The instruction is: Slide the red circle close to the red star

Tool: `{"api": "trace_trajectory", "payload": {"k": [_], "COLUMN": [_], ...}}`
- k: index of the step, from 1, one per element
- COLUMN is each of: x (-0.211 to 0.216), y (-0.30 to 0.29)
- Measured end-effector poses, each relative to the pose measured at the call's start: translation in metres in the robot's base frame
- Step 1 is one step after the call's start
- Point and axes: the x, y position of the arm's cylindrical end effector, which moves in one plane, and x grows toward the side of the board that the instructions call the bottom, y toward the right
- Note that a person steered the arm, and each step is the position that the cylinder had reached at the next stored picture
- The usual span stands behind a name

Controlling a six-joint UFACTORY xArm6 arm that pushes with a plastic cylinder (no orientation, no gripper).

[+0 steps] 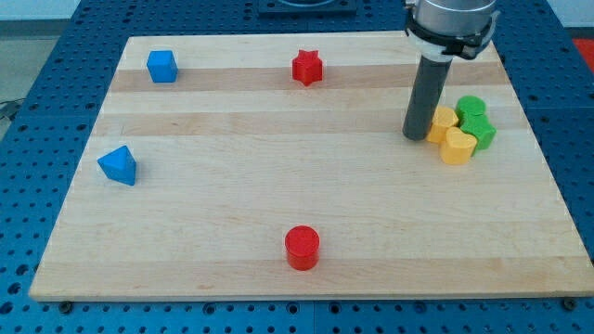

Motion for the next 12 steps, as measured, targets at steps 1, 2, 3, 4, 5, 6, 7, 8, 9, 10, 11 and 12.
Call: {"api": "trace_trajectory", "payload": {"k": [1,2,3,4,5,6,7,8,9,10,11,12], "x": [0.000,0.013,0.075,0.134,0.187,0.206,0.206,0.206,0.180,0.109,0.036,0.023], "y": [0.002,-0.013,-0.042,-0.040,-0.039,-0.066,-0.114,-0.139,-0.136,-0.127,-0.126,-0.120]}}
